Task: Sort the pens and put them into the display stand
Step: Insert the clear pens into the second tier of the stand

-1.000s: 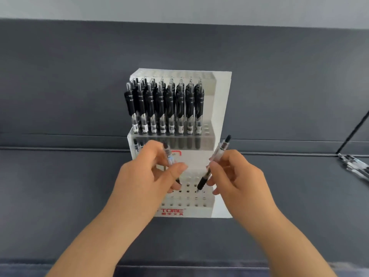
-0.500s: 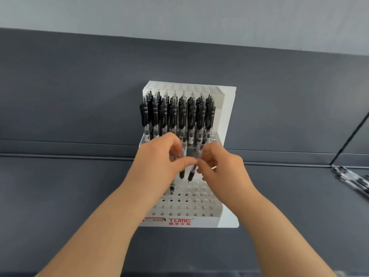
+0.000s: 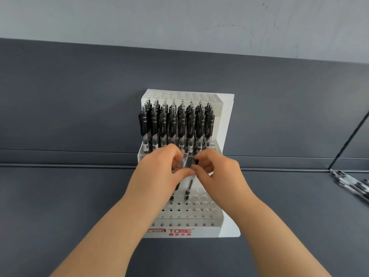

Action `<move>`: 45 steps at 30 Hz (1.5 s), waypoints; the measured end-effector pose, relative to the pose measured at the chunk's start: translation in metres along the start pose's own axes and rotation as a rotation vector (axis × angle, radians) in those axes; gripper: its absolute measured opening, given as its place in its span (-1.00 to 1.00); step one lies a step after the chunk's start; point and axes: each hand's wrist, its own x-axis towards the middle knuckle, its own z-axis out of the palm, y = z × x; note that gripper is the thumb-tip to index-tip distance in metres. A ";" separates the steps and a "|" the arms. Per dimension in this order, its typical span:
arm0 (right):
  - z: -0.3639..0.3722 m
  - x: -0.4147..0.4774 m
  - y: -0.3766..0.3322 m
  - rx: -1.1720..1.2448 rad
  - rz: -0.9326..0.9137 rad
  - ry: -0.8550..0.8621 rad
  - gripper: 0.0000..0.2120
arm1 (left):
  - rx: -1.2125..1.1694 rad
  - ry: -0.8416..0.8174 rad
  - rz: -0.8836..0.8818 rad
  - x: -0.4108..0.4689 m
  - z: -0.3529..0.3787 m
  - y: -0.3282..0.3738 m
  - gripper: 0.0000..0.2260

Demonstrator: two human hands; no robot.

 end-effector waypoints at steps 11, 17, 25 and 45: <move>-0.001 0.008 -0.002 -0.029 -0.087 0.076 -0.90 | 0.000 0.055 0.028 0.003 -0.003 -0.001 -0.71; -0.003 0.011 -0.002 -0.048 -0.118 0.102 -0.89 | -0.019 0.068 0.035 0.004 -0.003 -0.001 -0.71; -0.005 0.008 -0.003 -0.048 -0.120 0.114 -0.89 | 0.008 0.041 0.020 0.003 -0.004 -0.001 -0.69; -0.006 0.002 -0.006 -0.069 -0.134 0.116 -0.87 | 0.158 0.040 0.083 0.005 -0.003 0.001 -0.77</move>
